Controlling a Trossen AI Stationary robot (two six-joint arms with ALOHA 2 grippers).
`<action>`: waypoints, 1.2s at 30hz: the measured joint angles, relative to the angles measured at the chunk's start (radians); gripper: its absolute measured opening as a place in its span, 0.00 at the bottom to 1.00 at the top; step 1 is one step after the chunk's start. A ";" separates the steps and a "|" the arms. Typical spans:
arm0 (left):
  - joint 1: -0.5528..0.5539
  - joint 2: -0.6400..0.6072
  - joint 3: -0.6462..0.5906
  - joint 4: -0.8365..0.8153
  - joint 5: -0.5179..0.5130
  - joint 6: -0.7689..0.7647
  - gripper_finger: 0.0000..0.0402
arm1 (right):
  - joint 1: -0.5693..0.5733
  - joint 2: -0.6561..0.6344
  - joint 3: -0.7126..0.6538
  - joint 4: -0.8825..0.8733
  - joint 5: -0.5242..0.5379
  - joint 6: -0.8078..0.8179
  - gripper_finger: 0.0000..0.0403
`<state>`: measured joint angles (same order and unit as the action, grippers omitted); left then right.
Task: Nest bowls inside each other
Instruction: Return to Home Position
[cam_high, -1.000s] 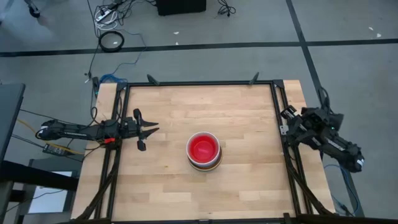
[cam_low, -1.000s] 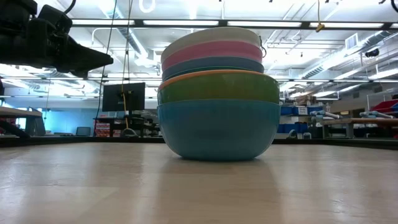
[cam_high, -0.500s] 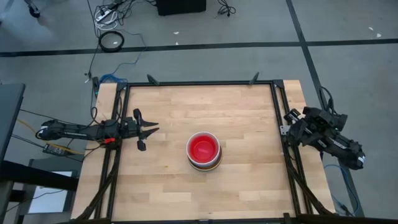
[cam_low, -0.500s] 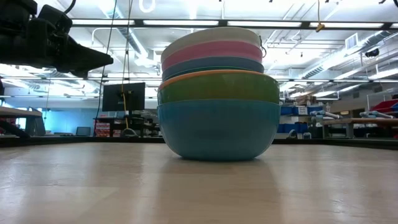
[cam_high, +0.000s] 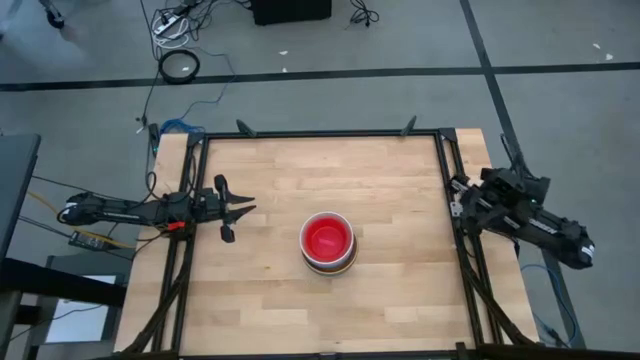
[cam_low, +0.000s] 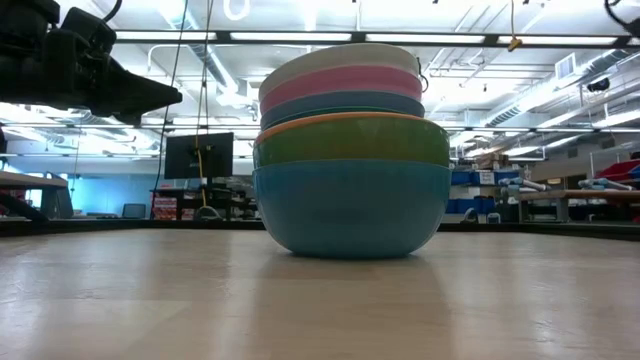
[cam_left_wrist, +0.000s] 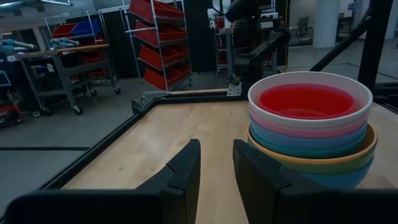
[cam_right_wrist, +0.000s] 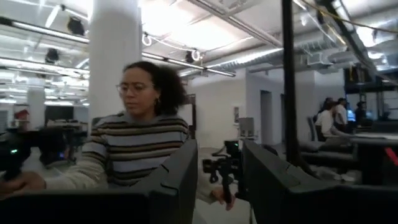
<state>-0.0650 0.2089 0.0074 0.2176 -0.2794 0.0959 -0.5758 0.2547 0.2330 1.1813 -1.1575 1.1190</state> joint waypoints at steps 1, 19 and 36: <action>0.000 0.000 0.000 -0.001 0.000 0.000 0.26 | 0.000 0.008 0.012 0.029 -0.007 0.029 0.29; 0.000 0.000 0.000 0.000 0.000 0.000 0.26 | 0.196 0.070 0.223 0.197 -0.080 0.232 0.29; 0.000 0.000 0.000 0.000 0.000 0.000 0.26 | 0.240 0.170 0.004 0.041 -0.043 -0.269 0.29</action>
<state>-0.0650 0.2092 0.0074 0.2173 -0.2792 0.0959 -0.3363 0.4250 0.2366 1.2218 -1.2002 0.8500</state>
